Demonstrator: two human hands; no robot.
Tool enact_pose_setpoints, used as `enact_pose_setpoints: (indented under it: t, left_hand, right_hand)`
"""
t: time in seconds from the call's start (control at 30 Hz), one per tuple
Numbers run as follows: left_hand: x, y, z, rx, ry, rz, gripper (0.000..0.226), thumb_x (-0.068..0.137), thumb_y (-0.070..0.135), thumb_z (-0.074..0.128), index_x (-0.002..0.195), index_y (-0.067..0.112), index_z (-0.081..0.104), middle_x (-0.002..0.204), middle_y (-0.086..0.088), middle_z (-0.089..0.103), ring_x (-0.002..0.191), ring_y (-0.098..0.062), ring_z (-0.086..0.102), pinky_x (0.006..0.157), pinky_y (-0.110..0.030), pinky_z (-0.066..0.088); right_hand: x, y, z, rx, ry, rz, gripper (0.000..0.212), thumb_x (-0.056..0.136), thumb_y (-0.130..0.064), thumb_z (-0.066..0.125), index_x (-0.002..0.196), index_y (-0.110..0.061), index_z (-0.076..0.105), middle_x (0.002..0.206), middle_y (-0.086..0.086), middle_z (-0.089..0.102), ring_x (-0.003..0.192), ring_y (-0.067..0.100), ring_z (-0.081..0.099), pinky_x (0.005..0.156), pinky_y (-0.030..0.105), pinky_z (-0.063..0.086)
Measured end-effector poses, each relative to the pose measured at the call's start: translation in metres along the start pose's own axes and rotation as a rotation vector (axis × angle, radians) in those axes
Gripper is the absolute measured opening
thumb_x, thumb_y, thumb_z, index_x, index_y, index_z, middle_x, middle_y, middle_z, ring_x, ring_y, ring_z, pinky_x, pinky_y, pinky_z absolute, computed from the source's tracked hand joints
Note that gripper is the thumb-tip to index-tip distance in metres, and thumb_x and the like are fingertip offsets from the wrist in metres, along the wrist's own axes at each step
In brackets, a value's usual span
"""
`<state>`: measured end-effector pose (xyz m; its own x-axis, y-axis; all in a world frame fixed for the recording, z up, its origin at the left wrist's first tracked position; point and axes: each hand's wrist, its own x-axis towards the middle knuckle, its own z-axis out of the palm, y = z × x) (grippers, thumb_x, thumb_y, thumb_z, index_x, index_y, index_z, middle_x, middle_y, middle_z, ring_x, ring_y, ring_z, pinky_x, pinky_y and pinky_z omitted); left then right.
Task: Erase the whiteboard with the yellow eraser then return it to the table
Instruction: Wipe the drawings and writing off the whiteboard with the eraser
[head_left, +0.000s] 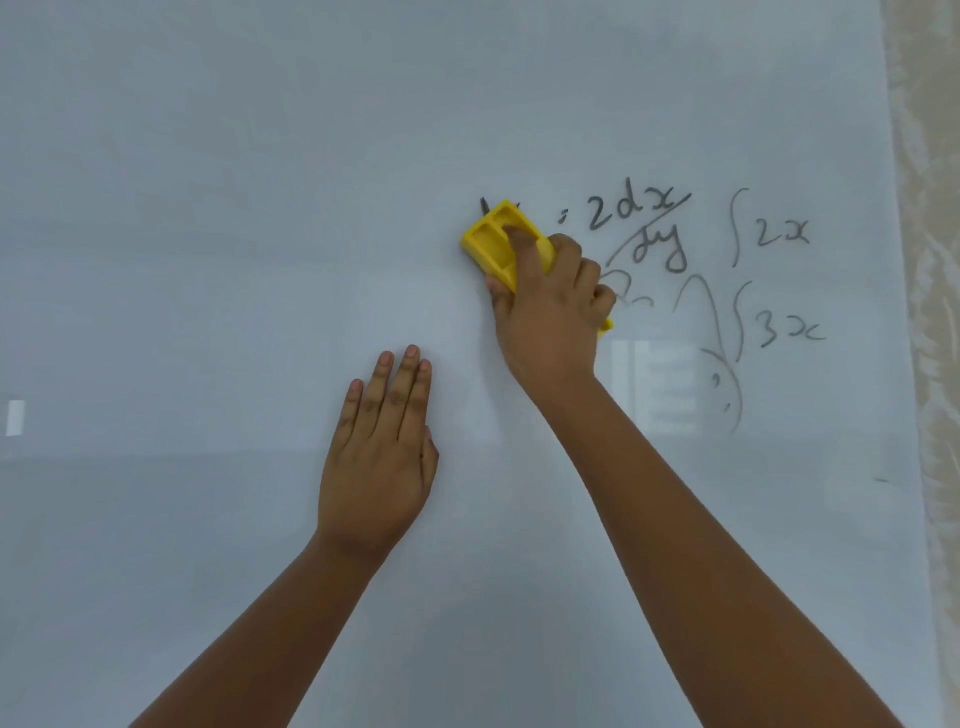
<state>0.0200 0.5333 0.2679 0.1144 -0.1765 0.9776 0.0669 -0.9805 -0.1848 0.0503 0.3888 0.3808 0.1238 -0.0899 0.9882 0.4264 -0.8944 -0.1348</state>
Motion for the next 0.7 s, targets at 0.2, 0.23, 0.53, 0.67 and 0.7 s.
enact_pose_setpoints:
  t: [0.2, 0.23, 0.53, 0.67, 0.7]
  left_hand:
    - [-0.002, -0.001, 0.001, -0.013, 0.009, 0.006, 0.052, 0.093, 0.016, 0.029, 0.142, 0.001, 0.034, 0.149, -0.014, 0.032, 0.139, -0.029, 0.025, 0.115, -0.042, 0.017]
    - [-0.002, -0.001, 0.002, -0.017, 0.010, 0.005, 0.052, 0.093, 0.017, 0.029, 0.142, 0.001, 0.033, 0.149, -0.014, 0.032, 0.139, -0.029, 0.025, 0.115, -0.042, 0.017]
    - [0.000, 0.000, 0.001, -0.010, 0.002, 0.012, 0.052, 0.092, 0.016, 0.030, 0.141, 0.000, 0.035, 0.148, -0.014, 0.034, 0.138, -0.030, 0.026, 0.114, -0.042, 0.018]
    - [-0.001, -0.001, 0.002, -0.015, 0.006, 0.010, 0.052, 0.093, 0.017, 0.029, 0.142, 0.001, 0.033, 0.150, -0.013, 0.031, 0.140, -0.028, 0.024, 0.115, -0.040, 0.014]
    - [-0.001, 0.000, 0.002, -0.014, 0.007, 0.010, 0.052, 0.093, 0.017, 0.029, 0.142, 0.001, 0.033, 0.150, -0.013, 0.031, 0.140, -0.027, 0.024, 0.115, -0.040, 0.014]
  right_hand:
    - [0.006, 0.023, -0.003, -0.039, 0.000, 0.007, 0.050, 0.093, -0.046, 0.041, 0.138, -0.027, 0.033, 0.138, 0.012, 0.040, 0.109, 0.032, 0.043, 0.087, 0.044, 0.033]
    - [0.018, 0.019, -0.002, -0.037, 0.004, 0.066, 0.050, 0.093, -0.047, 0.040, 0.139, -0.028, 0.031, 0.138, 0.011, 0.038, 0.110, 0.031, 0.042, 0.088, 0.045, 0.033]
    - [0.007, 0.005, -0.001, -0.086, -0.017, -0.065, 0.051, 0.092, -0.046, 0.040, 0.139, -0.028, 0.030, 0.139, 0.012, 0.039, 0.109, 0.032, 0.043, 0.085, 0.043, 0.034]
    - [0.053, 0.035, -0.008, -0.027, -0.038, 0.224, 0.054, 0.093, -0.045, 0.043, 0.140, -0.027, 0.027, 0.141, 0.014, 0.034, 0.118, 0.035, 0.038, 0.094, 0.048, 0.033]
    - [0.059, 0.027, -0.008, -0.016, -0.043, 0.231, 0.054, 0.092, -0.044, 0.044, 0.140, -0.026, 0.027, 0.141, 0.014, 0.034, 0.119, 0.034, 0.038, 0.095, 0.048, 0.033]
